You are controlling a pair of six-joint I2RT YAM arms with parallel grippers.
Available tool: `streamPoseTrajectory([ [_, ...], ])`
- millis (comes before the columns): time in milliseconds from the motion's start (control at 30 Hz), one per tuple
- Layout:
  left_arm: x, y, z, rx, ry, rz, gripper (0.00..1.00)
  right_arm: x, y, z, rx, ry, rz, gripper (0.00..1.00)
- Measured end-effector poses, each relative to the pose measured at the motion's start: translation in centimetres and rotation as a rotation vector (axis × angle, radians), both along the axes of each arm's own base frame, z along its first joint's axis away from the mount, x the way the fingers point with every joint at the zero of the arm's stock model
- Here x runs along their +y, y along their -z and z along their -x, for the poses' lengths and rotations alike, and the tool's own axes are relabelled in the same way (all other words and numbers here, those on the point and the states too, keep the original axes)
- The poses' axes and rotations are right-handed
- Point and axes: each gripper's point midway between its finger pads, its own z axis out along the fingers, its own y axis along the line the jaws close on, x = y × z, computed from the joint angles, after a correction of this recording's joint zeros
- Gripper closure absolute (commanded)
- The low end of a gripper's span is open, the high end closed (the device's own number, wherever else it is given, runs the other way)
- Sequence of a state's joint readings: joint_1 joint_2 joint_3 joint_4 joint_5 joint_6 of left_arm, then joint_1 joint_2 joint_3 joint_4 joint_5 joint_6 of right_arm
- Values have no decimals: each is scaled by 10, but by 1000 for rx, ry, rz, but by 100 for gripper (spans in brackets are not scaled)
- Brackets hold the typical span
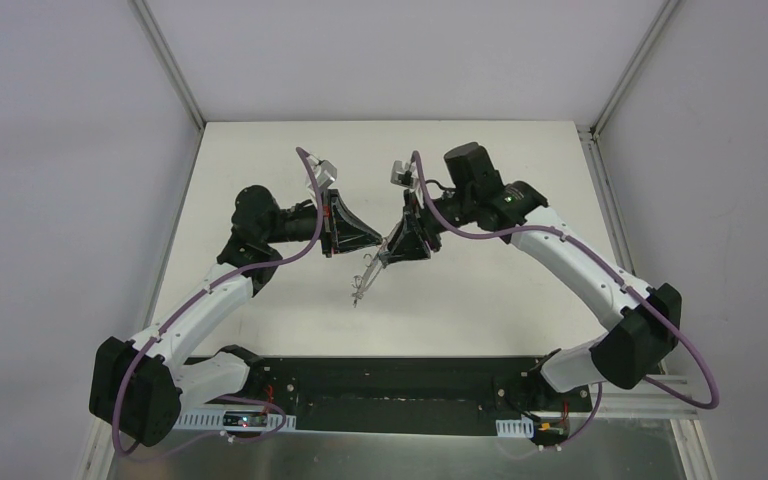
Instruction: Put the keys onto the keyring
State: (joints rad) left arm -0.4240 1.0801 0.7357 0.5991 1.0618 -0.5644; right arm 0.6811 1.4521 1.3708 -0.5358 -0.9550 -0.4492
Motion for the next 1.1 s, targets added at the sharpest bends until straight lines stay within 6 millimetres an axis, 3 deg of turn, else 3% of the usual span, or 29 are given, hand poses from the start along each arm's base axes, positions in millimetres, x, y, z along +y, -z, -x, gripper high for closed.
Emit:
streamPoseTrajectory([
  [433, 0, 1, 0, 5, 0, -2, 100, -5, -15, -5, -31, 21, -29, 68],
  [1100, 0, 4, 1, 13, 1, 0, 100, 2, -18, -6, -21, 18, -36, 69],
])
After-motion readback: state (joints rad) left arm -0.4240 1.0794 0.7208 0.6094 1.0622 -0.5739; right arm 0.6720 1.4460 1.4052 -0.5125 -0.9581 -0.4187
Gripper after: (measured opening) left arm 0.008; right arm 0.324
